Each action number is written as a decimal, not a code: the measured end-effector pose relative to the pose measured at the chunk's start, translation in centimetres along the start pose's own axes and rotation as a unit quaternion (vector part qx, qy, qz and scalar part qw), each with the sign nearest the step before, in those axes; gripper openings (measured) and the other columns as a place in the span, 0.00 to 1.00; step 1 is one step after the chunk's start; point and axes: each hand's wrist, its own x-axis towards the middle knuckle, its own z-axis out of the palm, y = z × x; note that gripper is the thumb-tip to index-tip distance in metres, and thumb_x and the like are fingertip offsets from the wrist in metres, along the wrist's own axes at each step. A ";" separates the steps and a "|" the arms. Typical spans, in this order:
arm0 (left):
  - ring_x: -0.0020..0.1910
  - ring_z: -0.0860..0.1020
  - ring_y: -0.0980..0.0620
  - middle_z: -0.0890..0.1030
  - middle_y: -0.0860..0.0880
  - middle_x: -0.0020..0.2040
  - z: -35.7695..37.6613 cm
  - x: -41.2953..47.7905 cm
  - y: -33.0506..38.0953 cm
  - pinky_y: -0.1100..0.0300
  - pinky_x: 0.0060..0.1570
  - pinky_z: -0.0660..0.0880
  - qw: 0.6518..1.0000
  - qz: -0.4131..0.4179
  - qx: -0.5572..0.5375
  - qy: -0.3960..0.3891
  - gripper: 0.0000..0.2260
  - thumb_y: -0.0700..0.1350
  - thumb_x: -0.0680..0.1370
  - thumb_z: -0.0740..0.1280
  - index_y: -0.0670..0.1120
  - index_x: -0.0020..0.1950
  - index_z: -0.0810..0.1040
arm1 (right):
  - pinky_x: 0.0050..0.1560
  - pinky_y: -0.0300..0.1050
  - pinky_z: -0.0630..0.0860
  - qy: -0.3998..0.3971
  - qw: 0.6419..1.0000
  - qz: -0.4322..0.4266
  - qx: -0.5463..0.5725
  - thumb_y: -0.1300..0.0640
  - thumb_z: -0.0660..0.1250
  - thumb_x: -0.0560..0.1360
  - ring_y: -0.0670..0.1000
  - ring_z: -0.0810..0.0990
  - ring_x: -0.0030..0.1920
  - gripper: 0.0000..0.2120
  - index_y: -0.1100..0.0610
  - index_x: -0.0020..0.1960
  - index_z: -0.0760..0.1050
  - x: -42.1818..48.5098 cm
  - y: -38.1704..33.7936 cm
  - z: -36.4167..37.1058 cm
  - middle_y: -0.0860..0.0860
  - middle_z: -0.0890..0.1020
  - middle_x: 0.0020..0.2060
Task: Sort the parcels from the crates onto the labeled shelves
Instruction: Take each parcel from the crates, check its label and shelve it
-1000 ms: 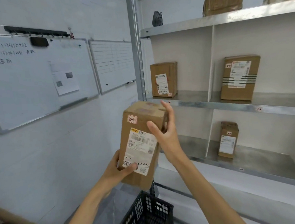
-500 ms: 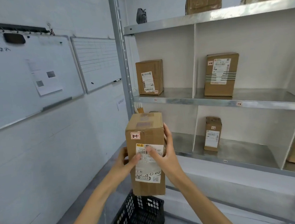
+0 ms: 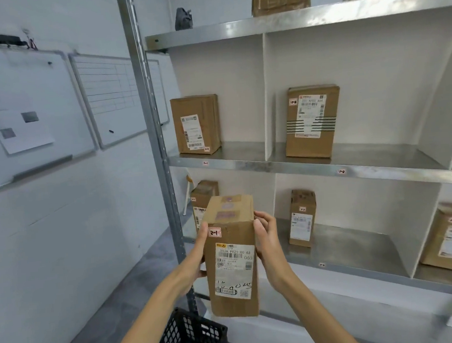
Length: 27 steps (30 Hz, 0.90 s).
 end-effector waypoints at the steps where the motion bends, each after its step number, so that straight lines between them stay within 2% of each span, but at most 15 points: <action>1: 0.66 0.72 0.48 0.78 0.53 0.63 0.5 0.9 0.1 0.39 0.67 0.66 1.000 -0.004 0.005 0.005 0.38 0.83 0.57 0.49 0.69 0.61 0.70 | 0.65 0.56 0.72 0.006 1.000 0.010 0.002 0.35 0.61 0.70 0.49 0.75 0.63 0.26 0.46 0.63 0.64 0.7 0.2 -0.7 0.49 0.73 0.64; 4: 0.66 0.72 0.48 0.78 0.51 0.63 1.5 3.1 0.2 0.38 0.67 0.65 1.000 -0.011 -0.002 0.016 0.41 0.81 0.60 0.48 0.63 0.67 0.69 | 0.64 0.59 0.72 0.016 0.999 0.030 0.009 0.36 0.61 0.69 0.47 0.74 0.61 0.27 0.49 0.62 0.64 2.6 1.0 -2.3 0.51 0.73 0.63; 7: 0.64 0.73 0.50 0.80 0.50 0.61 1.5 5.2 0.0 0.40 0.66 0.67 0.999 -0.016 -0.018 0.027 0.38 0.78 0.64 0.48 0.60 0.68 0.69 | 0.60 0.52 0.74 0.017 0.999 0.040 0.010 0.38 0.61 0.71 0.46 0.75 0.59 0.24 0.49 0.61 0.64 4.1 1.8 -3.2 0.50 0.73 0.62; 10: 0.58 0.77 0.52 0.83 0.51 0.53 1.2 7.8 -0.5 0.51 0.56 0.73 0.998 -0.023 -0.024 0.051 0.34 0.75 0.66 0.49 0.58 0.62 0.74 | 0.53 0.45 0.73 0.018 0.998 0.050 0.016 0.42 0.62 0.72 0.45 0.75 0.58 0.21 0.49 0.61 0.64 5.7 2.9 -3.8 0.48 0.72 0.63; 13: 0.54 0.78 0.51 0.85 0.51 0.46 0.8 11.0 -1.0 0.56 0.50 0.72 0.997 -0.019 -0.032 0.066 0.25 0.68 0.76 0.48 0.57 0.53 0.79 | 0.48 0.41 0.72 0.022 0.998 0.057 0.031 0.44 0.62 0.69 0.45 0.75 0.55 0.23 0.49 0.61 0.64 7.9 3.8 -4.4 0.48 0.73 0.62; 17: 0.48 0.77 0.51 0.82 0.48 0.41 -0.5 15.9 -1.2 0.58 0.50 0.71 0.999 -0.028 -0.014 0.038 0.23 0.61 0.79 0.47 0.53 0.48 0.78 | 0.47 0.41 0.74 0.020 0.997 0.063 0.041 0.47 0.60 0.69 0.42 0.77 0.53 0.21 0.49 0.60 0.63 11.6 4.9 -5.0 0.44 0.74 0.59; 19: 0.47 0.77 0.51 0.81 0.49 0.38 -1.4 18.3 -0.9 0.57 0.51 0.71 0.999 -0.037 0.001 0.021 0.22 0.61 0.79 0.47 0.51 0.48 0.76 | 0.51 0.44 0.74 0.029 0.996 0.063 0.051 0.50 0.61 0.71 0.46 0.76 0.55 0.20 0.51 0.61 0.63 13.9 5.7 -5.1 0.46 0.74 0.60; 21: 0.51 0.78 0.52 0.83 0.52 0.42 -2.3 20.7 -0.5 0.53 0.55 0.72 0.999 -0.043 0.014 0.011 0.20 0.62 0.80 0.47 0.53 0.51 0.75 | 0.56 0.49 0.73 0.045 0.995 0.071 0.056 0.56 0.60 0.77 0.48 0.75 0.56 0.16 0.53 0.63 0.61 16.4 6.4 -5.0 0.47 0.73 0.60; 23: 0.56 0.76 0.52 0.82 0.53 0.50 -3.2 22.9 0.0 0.48 0.62 0.69 0.998 -0.054 0.009 0.005 0.17 0.62 0.80 0.48 0.58 0.54 0.72 | 0.53 0.48 0.72 0.046 0.994 0.083 0.047 0.60 0.57 0.79 0.47 0.75 0.54 0.14 0.53 0.63 0.60 18.8 7.3 -4.7 0.46 0.73 0.58; 25: 0.55 0.76 0.51 0.81 0.51 0.51 -4.1 25.0 0.4 0.44 0.67 0.66 0.997 -0.075 -0.002 0.003 0.15 0.60 0.80 0.49 0.56 0.53 0.71 | 0.50 0.44 0.73 0.042 0.994 0.092 0.038 0.60 0.57 0.79 0.45 0.75 0.52 0.13 0.54 0.63 0.59 20.7 8.3 -4.6 0.46 0.73 0.56; 27: 0.54 0.77 0.48 0.82 0.46 0.49 -4.7 26.9 0.3 0.42 0.67 0.66 0.995 -0.095 -0.003 0.003 0.15 0.57 0.82 0.49 0.51 0.52 0.72 | 0.48 0.43 0.73 0.046 0.994 0.094 0.035 0.59 0.60 0.78 0.46 0.75 0.53 0.15 0.54 0.62 0.59 22.2 9.2 -4.4 0.47 0.73 0.56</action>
